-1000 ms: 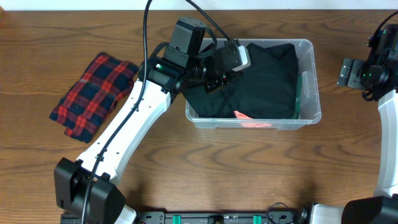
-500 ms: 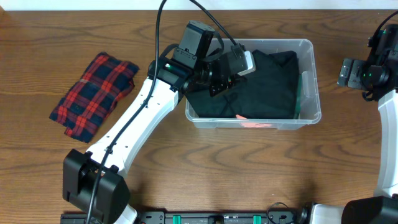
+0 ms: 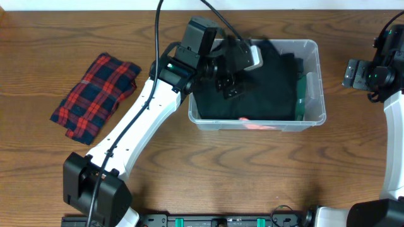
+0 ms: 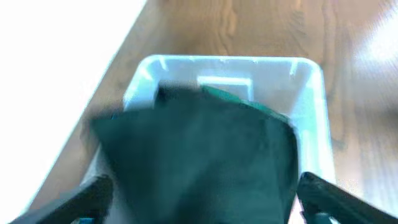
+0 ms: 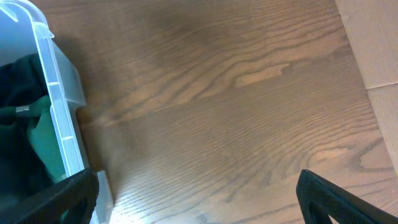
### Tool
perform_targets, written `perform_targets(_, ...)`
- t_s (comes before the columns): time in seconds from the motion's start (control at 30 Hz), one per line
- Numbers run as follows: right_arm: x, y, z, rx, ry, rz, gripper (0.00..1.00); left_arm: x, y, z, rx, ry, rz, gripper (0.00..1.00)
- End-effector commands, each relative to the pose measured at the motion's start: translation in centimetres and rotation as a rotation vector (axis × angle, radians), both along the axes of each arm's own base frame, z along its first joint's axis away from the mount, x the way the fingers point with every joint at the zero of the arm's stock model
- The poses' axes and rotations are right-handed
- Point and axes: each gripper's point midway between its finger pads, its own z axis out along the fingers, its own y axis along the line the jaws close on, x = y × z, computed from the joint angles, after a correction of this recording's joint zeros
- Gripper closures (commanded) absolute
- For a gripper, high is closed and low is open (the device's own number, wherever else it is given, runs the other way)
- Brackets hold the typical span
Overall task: Pack container
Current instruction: 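Push the black garment down and tuck it in with the left gripper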
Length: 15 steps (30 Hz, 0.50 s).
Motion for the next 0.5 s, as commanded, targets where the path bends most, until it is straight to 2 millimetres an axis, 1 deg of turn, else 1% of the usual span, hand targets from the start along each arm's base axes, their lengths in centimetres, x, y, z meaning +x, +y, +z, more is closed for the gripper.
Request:
perform_targets(0.0,0.0,-0.3,0.2,-0.007,-0.005,-0.018,0.01,2.2,0.4,2.7,-0.018,-0.097,0.108,0.02)
perform_targets(0.07,0.0,-0.3,0.2,-0.007,-0.005,-0.017,0.01,3.5,0.5,3.7,-0.047,-0.120,0.175,0.02)
perform_targets(0.13,0.0,-0.3,0.2,-0.007,-0.005,-0.018,0.01,4.1,0.6,4.3,-0.075,-0.117,0.213,0.02)
perform_targets(0.2,0.0,-0.3,0.2,-0.007,-0.005,-0.018,0.01,4.0,0.6,4.2,-0.080,-0.096,0.222,0.02)
perform_targets(0.3,0.0,-0.3,0.2,-0.007,-0.005,-0.018,0.01,3.8,0.8,3.5,-0.061,-0.068,0.223,0.02)
perform_targets(0.37,0.0,-0.3,0.2,-0.007,-0.005,-0.018,0.01,3.8,0.8,3.5,-0.073,-0.042,0.238,0.01)
perform_targets(0.4,0.0,-0.3,0.2,-0.008,-0.005,-0.017,0.01,3.8,0.8,3.5,-0.082,-0.023,0.249,0.04)
perform_targets(0.47,0.0,-0.3,0.2,-0.007,-0.005,-0.017,0.01,3.7,0.7,3.5,-0.097,0.014,0.266,0.34)
